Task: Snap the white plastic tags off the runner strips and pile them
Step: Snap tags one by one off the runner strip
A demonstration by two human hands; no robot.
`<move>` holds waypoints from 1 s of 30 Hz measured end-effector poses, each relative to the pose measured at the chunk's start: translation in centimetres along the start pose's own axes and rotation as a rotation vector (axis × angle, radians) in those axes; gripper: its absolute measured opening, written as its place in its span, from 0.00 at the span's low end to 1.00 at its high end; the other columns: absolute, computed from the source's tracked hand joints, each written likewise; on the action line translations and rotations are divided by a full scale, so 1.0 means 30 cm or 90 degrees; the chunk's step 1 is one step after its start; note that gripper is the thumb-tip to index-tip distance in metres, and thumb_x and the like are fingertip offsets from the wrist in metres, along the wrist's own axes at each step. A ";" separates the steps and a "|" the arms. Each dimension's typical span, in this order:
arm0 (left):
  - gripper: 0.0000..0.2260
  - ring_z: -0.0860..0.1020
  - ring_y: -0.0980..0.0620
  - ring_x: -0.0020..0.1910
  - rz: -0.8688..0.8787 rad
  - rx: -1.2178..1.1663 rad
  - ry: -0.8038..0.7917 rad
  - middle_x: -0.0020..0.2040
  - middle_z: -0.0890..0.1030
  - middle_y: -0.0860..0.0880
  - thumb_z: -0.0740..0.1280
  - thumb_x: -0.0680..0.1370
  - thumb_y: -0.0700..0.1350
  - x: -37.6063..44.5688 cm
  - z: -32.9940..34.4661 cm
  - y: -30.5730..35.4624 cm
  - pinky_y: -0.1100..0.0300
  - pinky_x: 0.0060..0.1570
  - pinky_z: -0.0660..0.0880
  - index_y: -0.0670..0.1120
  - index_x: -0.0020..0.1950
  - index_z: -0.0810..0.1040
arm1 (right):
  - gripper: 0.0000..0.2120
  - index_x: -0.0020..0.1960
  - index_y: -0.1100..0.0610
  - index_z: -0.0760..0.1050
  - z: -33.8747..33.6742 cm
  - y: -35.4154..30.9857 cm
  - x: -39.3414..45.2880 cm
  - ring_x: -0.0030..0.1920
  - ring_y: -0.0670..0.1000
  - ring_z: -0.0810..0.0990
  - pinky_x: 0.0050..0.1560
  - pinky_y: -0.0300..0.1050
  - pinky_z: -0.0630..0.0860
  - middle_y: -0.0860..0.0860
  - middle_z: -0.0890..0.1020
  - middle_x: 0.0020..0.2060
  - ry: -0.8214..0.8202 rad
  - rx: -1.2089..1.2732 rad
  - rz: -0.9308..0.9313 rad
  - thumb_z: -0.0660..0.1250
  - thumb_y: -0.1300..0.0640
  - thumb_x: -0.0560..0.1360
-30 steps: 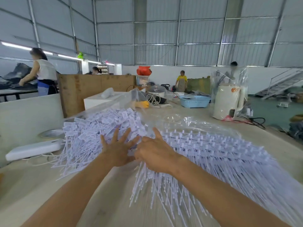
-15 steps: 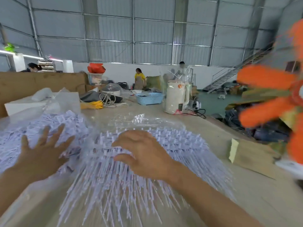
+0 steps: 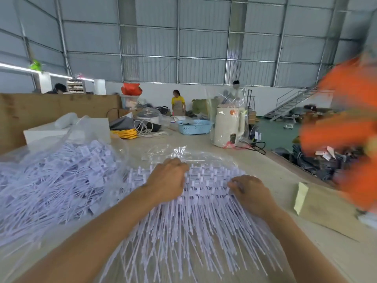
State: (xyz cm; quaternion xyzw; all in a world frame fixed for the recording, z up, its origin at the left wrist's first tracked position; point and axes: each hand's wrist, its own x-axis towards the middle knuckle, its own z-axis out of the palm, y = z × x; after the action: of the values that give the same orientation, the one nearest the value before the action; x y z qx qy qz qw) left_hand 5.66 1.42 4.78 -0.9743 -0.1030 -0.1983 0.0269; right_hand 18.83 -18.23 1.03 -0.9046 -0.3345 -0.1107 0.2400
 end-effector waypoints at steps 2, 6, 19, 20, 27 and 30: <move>0.17 0.68 0.46 0.66 -0.039 0.018 -0.036 0.66 0.71 0.45 0.58 0.80 0.45 0.078 0.040 -0.038 0.47 0.64 0.67 0.48 0.69 0.69 | 0.13 0.48 0.54 0.77 0.005 0.001 -0.004 0.48 0.53 0.76 0.54 0.51 0.74 0.51 0.79 0.48 0.005 -0.008 0.003 0.56 0.50 0.80; 0.16 0.77 0.48 0.56 -0.150 -0.084 -0.136 0.62 0.78 0.48 0.57 0.81 0.54 0.173 0.100 -0.103 0.50 0.63 0.69 0.51 0.66 0.74 | 0.11 0.57 0.53 0.74 0.008 0.001 0.004 0.54 0.53 0.76 0.59 0.52 0.72 0.50 0.76 0.56 0.003 -0.019 0.015 0.55 0.52 0.80; 0.07 0.81 0.55 0.44 -0.075 -0.294 -0.103 0.52 0.83 0.51 0.69 0.76 0.44 0.265 0.157 -0.062 0.57 0.54 0.76 0.46 0.51 0.84 | 0.11 0.58 0.56 0.77 0.001 0.020 0.015 0.54 0.54 0.77 0.56 0.47 0.73 0.52 0.78 0.56 0.031 -0.006 -0.012 0.59 0.55 0.79; 0.06 0.81 0.53 0.45 -0.080 -0.255 -0.079 0.50 0.84 0.50 0.68 0.76 0.44 0.270 0.160 -0.055 0.57 0.56 0.75 0.46 0.49 0.84 | 0.12 0.60 0.56 0.76 -0.001 0.019 0.014 0.55 0.54 0.77 0.57 0.48 0.73 0.52 0.77 0.58 0.039 0.006 -0.006 0.60 0.55 0.79; 0.08 0.78 0.51 0.50 -0.039 -0.137 0.145 0.52 0.80 0.47 0.63 0.79 0.44 0.312 -0.015 0.013 0.56 0.57 0.73 0.46 0.52 0.82 | 0.18 0.67 0.55 0.70 -0.041 0.018 0.016 0.57 0.56 0.77 0.57 0.49 0.73 0.53 0.73 0.65 0.156 0.095 0.050 0.62 0.52 0.79; 0.08 0.78 0.48 0.46 0.037 -0.044 0.217 0.55 0.76 0.46 0.62 0.80 0.41 0.286 -0.127 0.083 0.54 0.47 0.75 0.45 0.54 0.80 | 0.20 0.67 0.59 0.70 -0.065 0.028 0.020 0.57 0.59 0.76 0.50 0.47 0.71 0.57 0.74 0.63 0.217 0.134 0.060 0.63 0.53 0.78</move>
State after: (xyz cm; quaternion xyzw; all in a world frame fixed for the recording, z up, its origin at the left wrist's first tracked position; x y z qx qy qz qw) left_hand 12.47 0.27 11.60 -0.9297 -0.0616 -0.3628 0.0164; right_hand 19.75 -19.45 2.64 -0.8574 -0.2560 -0.2151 0.3913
